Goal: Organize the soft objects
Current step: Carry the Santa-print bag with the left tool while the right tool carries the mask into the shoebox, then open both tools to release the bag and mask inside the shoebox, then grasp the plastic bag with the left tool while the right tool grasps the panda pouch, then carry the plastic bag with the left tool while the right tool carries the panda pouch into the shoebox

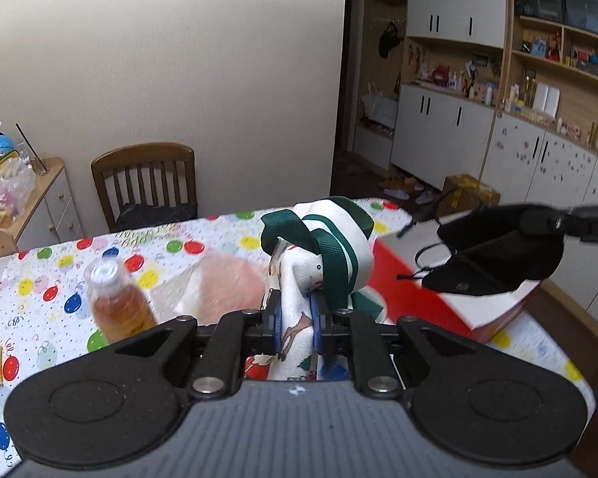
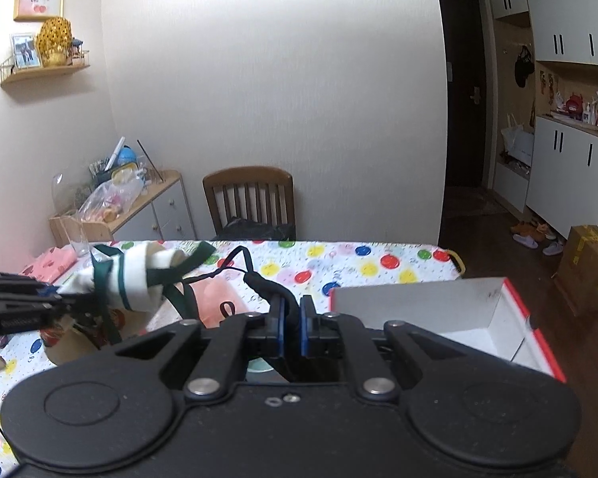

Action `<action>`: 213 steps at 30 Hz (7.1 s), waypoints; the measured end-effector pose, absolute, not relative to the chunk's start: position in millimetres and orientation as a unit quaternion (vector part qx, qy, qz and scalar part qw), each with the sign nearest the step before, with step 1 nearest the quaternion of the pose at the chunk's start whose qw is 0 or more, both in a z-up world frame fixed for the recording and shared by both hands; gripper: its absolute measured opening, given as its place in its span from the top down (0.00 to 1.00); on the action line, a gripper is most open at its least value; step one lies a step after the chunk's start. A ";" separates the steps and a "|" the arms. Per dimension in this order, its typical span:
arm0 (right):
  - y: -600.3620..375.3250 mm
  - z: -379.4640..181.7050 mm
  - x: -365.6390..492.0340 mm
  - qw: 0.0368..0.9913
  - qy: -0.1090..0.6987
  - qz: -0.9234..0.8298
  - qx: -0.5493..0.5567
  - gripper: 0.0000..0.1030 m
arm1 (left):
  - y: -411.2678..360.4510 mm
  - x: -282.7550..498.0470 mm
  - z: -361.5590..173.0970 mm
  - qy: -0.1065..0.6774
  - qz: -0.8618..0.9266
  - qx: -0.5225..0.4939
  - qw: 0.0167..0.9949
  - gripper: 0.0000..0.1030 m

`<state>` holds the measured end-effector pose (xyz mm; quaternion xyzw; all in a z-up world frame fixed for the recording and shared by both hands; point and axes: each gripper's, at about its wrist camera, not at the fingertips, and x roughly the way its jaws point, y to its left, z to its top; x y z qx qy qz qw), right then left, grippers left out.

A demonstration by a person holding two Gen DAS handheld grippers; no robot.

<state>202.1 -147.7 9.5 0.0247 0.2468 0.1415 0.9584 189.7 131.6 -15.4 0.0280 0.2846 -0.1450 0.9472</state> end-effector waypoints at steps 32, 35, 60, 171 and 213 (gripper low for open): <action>-314.3 -55.9 286.8 0.957 0.280 0.070 0.019 0.94 | -151.7 300.0 -48.7 0.335 -0.177 0.063 0.923 0.87; -311.2 -67.1 292.5 0.954 0.290 0.071 0.011 0.94 | -165.3 311.6 -64.9 0.349 -0.170 0.069 0.919 0.87; -293.0 -119.3 301.6 0.902 0.406 0.146 0.010 0.89 | -183.6 338.6 -144.5 0.464 -0.155 0.091 0.867 0.85; 9.8 -170.4 238.5 0.859 0.506 0.034 0.069 0.00 | 210.3 206.3 -160.8 0.388 -0.133 -0.028 0.911 0.00; -30.1 -126.8 207.5 0.883 0.455 0.072 0.088 0.30 | 224.2 214.8 -147.3 0.407 -0.113 -0.118 0.899 0.84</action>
